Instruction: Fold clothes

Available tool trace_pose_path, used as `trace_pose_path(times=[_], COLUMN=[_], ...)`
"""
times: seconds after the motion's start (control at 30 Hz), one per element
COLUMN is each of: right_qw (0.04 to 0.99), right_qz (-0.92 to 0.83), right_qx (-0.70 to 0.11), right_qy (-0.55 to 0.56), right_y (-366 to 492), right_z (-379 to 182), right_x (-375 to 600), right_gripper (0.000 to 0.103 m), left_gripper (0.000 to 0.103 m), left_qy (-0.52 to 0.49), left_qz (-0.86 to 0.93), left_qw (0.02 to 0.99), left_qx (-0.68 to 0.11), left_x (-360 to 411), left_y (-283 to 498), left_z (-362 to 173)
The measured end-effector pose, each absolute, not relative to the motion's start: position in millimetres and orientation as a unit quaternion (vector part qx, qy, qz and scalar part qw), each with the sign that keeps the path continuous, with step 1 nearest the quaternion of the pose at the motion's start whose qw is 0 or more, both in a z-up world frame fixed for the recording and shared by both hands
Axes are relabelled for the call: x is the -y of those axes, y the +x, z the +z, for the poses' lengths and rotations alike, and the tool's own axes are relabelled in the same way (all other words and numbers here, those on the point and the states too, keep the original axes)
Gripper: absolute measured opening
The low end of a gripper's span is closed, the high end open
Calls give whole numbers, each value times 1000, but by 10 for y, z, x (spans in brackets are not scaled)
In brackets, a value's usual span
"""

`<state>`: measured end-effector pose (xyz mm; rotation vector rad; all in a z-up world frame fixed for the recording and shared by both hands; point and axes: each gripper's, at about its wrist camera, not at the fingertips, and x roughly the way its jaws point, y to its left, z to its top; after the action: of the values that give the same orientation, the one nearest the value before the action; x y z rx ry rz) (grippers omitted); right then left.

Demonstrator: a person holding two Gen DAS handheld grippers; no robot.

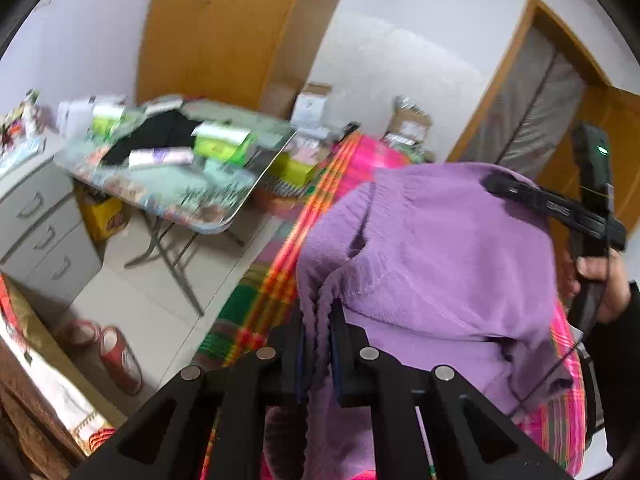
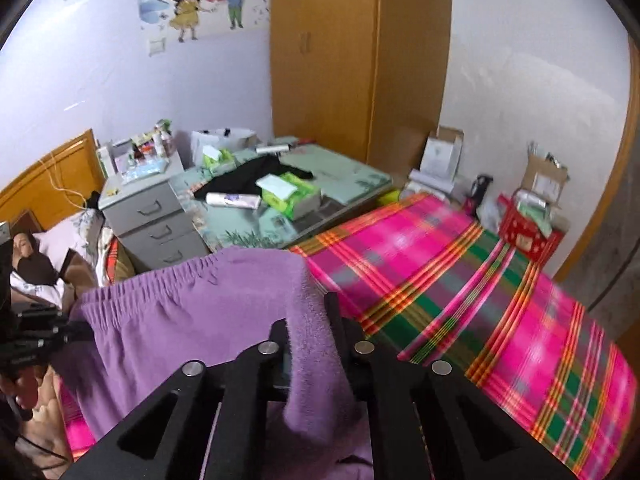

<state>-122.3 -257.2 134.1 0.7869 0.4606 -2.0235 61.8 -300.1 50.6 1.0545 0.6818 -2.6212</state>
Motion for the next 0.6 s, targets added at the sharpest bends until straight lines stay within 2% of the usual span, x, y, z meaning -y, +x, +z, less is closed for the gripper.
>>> trace_pose_path(times=[0.07, 0.1, 0.2, 0.4, 0.6], right_qw=[445, 448, 455, 462, 460], right_qz=[-811, -808, -801, -805, -799], right_qx=[-181, -175, -161, -78, 54], right_qy=[333, 340, 354, 363, 383], right_y=[-1256, -1270, -1260, -1326, -1470], right_z=[1245, 1198, 1120, 1093, 1003], right_x=[2562, 2532, 2364, 1894, 1382], right_gripper=[15, 25, 34, 42, 43], left_gripper=[11, 11, 12, 15, 15], left_qy=[377, 384, 393, 380, 351], left_qz=[-890, -887, -882, -883, -886], left_qw=[124, 126, 127, 129, 157], left_qx=[-226, -224, -225, -243, -259], left_x=[3004, 2997, 2964, 2955, 3017], left_y=[562, 541, 523, 706, 994], left_z=[387, 337, 248, 305, 458])
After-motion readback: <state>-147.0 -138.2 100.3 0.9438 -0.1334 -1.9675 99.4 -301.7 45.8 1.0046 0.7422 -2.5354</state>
